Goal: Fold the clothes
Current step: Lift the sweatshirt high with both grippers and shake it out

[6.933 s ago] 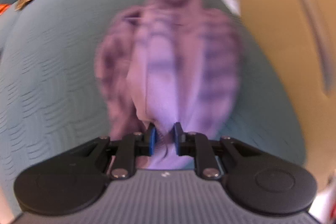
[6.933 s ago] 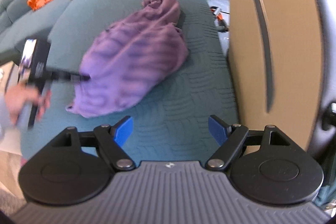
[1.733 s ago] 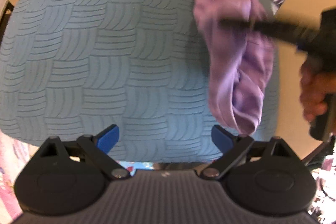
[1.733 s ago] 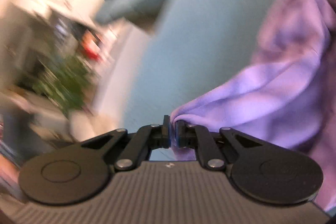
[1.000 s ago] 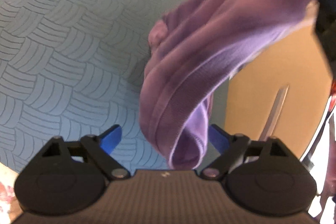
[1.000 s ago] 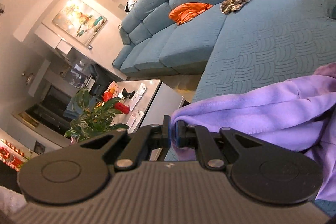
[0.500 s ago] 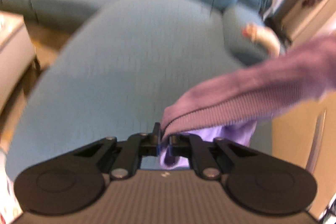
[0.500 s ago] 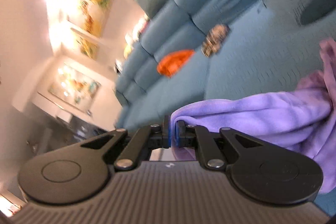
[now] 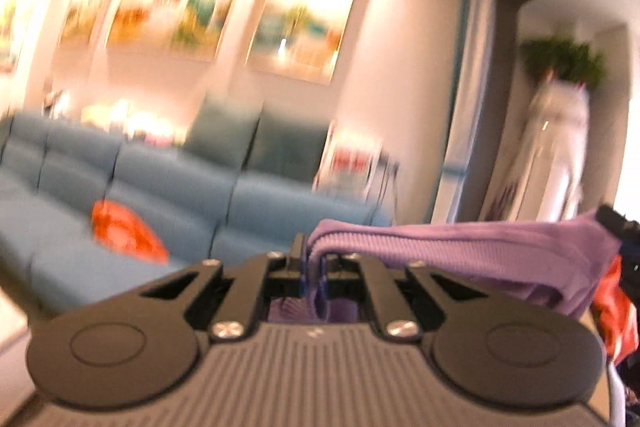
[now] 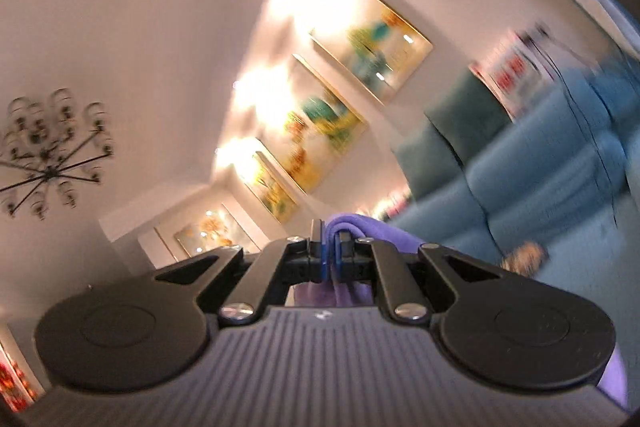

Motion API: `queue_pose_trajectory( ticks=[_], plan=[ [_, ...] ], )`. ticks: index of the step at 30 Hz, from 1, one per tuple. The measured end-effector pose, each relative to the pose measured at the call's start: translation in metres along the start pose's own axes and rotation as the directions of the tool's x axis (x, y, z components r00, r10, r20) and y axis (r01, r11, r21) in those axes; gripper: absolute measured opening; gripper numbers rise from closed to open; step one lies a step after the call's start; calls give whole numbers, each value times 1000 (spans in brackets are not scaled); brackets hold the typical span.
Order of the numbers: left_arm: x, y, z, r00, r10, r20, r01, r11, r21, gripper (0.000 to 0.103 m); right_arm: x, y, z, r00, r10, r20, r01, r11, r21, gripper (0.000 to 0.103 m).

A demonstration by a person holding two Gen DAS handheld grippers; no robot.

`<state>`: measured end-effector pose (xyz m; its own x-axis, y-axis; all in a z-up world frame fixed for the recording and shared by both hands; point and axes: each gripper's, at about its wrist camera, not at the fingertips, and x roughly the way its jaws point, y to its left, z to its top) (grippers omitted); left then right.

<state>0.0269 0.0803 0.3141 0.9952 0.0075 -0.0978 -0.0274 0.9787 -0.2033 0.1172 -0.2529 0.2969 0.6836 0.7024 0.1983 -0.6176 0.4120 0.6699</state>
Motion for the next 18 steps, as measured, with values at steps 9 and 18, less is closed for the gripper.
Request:
queue_pose_trajectory(
  ticks=[9,18],
  plan=[
    [-78,-38,60,985,-50,166,53,999,-12,9,-47,79,20,993,104,48,-99,989,-110,8],
    [-117,-46,46,990,-6,138,4,1000,17,10,-76,105,16,998,65,22,-62,990,-126,8]
  ],
)
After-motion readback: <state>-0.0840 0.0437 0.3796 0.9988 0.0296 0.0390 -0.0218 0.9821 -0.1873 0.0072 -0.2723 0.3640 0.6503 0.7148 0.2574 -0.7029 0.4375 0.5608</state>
